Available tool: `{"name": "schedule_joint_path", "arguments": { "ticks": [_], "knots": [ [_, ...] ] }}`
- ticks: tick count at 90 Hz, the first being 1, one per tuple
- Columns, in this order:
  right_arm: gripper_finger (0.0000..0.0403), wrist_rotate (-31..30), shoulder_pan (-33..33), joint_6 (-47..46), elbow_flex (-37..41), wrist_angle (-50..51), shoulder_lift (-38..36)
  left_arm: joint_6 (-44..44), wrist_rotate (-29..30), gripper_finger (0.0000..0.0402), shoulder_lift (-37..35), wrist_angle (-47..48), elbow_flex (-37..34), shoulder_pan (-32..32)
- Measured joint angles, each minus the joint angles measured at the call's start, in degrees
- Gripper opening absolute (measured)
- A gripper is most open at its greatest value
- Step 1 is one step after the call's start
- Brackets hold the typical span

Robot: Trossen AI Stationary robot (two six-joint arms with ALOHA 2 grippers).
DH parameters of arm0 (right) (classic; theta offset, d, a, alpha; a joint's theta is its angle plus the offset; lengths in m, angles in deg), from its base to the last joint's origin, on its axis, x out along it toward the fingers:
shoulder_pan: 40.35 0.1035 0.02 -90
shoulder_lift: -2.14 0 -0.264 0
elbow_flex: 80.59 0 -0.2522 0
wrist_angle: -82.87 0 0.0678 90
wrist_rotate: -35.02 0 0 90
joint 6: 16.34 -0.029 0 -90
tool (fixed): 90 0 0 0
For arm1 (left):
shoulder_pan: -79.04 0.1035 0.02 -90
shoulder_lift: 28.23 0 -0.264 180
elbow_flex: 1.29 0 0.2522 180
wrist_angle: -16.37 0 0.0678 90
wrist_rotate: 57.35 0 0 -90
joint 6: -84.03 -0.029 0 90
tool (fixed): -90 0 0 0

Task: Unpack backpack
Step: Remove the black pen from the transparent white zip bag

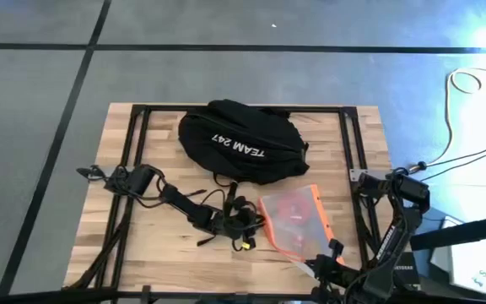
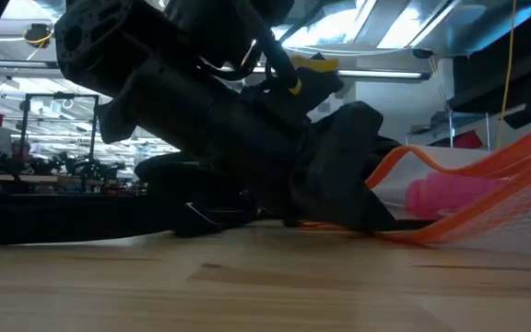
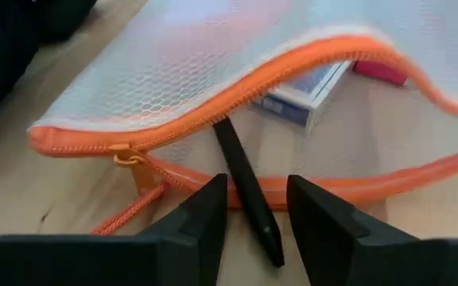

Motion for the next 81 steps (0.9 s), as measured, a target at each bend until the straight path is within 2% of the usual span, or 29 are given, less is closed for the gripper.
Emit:
{"name": "schedule_joint_path", "arguments": {
  "ticks": [67,81],
  "knots": [
    [0.0,-0.02,-0.02,0.14,0.0,0.04,0.0,-0.34,-0.13,0.0117,-0.15,2.74,0.08,0.79],
    [0.0,-0.02,-0.02,0.14,0.0,0.04,0.0,-1.89,-0.15,0.0092,-0.15,2.74,0.08,0.77]
  ]
}}
